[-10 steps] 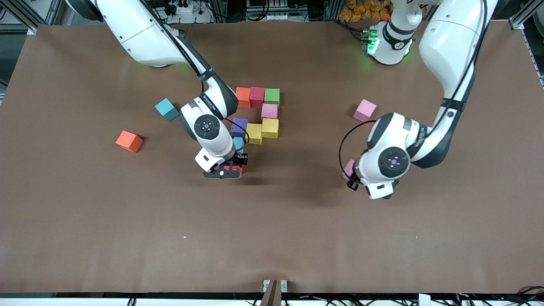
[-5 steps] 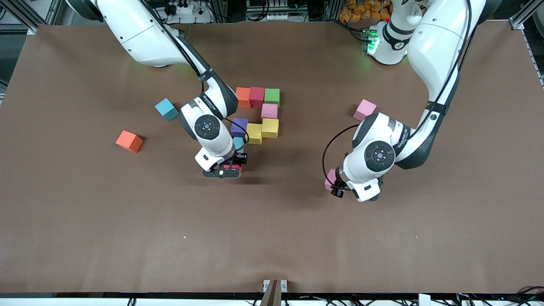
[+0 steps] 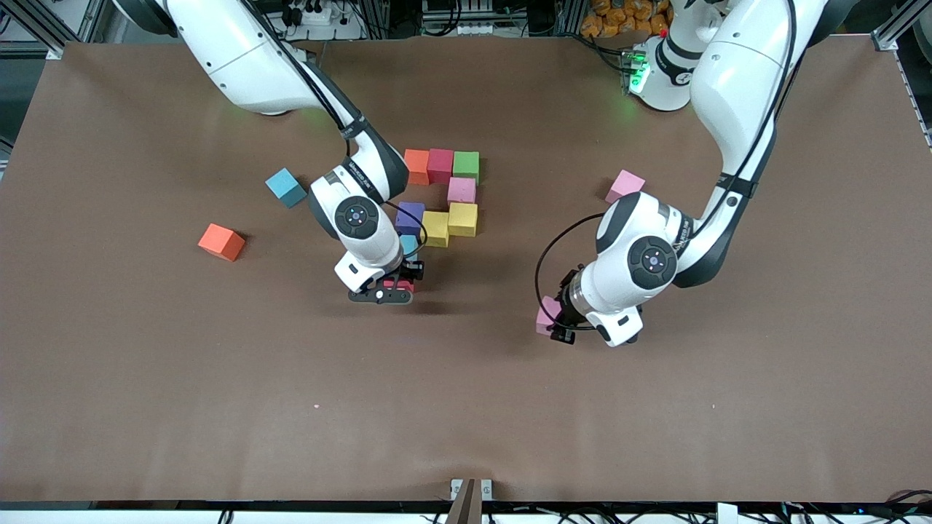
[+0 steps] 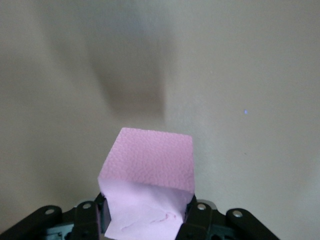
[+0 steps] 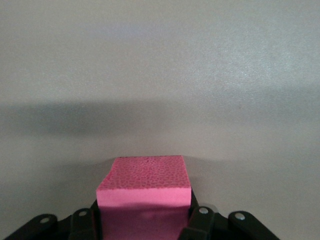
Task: Form number 2 with 11 blocks
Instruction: 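Lower the magenta with the right gripper while the left gripper carries pink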
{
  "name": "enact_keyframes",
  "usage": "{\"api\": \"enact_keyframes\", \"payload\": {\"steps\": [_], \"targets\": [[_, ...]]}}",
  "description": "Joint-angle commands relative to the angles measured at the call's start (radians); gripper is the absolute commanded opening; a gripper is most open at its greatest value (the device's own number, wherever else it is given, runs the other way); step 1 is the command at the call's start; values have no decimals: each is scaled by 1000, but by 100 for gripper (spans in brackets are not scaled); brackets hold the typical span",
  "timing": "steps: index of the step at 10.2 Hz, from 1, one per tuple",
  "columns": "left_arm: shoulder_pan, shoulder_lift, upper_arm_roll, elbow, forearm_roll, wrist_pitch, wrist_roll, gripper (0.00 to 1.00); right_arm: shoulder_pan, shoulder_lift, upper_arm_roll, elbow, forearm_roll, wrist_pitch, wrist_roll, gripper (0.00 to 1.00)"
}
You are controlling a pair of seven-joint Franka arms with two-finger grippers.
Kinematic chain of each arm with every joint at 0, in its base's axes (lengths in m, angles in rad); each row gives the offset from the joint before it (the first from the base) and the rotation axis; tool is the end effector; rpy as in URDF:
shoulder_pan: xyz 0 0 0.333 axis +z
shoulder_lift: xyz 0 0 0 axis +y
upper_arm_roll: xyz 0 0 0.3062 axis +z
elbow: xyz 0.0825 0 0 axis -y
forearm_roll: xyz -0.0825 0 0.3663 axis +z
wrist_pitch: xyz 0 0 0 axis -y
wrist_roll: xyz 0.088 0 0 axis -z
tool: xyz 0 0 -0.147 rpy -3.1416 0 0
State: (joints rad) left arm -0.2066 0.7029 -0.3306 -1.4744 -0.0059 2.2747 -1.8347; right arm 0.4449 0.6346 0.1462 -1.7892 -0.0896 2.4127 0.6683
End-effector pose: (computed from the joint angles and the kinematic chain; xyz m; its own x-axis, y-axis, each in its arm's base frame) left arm 0.6306 -0.3335 0.2558 0.1830 0.9537 -0.2387 0.9830 -0.1734 0.0606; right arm 0.5336 0.3506 0.1648 0.9991 -0.0380 -0.0185 -0.0383 -0.9991 -0.0199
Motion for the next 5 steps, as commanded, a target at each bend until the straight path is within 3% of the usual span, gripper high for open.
{"api": "enact_keyframes", "payload": {"steps": [1, 3, 5], "targets": [[-28, 18, 2, 19, -25, 61, -89, 18, 14, -21, -10, -16, -9, -15, 28, 49], [-65, 33, 5, 17, -23, 144, -159, 21, 14, -21, -10, -16, -7, -14, 31, 53], [-98, 41, 12, 17, -22, 181, -189, 21, 14, -19, -10, -15, -7, -14, 33, 79]]}}
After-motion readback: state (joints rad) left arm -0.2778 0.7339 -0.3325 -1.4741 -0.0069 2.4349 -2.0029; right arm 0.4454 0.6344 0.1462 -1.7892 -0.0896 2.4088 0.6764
